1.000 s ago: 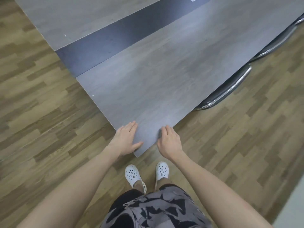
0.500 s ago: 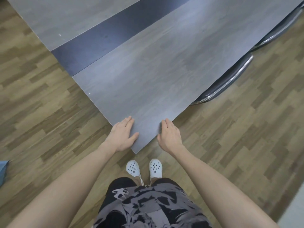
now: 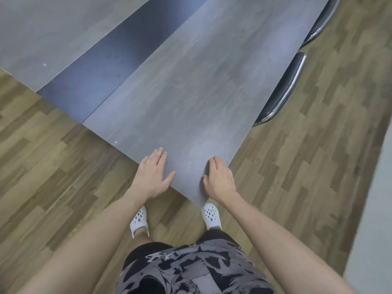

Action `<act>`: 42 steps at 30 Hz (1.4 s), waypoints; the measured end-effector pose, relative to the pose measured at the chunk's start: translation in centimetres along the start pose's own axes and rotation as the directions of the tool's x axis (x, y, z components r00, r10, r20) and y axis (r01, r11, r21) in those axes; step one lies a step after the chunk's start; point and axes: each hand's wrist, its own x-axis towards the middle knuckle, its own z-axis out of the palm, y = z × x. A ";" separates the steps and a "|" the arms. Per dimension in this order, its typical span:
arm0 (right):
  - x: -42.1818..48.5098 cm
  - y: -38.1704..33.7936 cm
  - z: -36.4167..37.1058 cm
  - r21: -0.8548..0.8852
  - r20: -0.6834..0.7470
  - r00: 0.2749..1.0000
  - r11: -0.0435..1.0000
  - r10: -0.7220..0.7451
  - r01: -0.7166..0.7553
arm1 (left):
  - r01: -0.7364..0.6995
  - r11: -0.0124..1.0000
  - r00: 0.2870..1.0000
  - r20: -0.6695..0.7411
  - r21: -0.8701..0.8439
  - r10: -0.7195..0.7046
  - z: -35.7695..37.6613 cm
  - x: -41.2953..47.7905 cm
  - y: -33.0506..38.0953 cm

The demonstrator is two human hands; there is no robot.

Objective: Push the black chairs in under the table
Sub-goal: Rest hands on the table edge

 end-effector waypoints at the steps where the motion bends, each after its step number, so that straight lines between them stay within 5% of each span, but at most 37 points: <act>1: -0.2 -1.4 0.4 0.010 -0.003 1.000 1.000 0.021 -0.021 | -0.020 0.999 1.000 0.007 0.028 0.020 -0.3 -0.1 -1.2; 15: -2.9 -15.0 5.2 0.159 -0.070 0.974 0.966 0.216 -0.202 | -0.240 0.963 0.969 0.095 0.124 0.229 -3.6 -2.8 -13.7; 42: 0.4 -18.0 6.4 0.190 -0.128 0.957 0.954 0.260 -0.233 | -0.300 0.931 0.954 0.057 0.206 0.294 -6.4 1.2 -19.8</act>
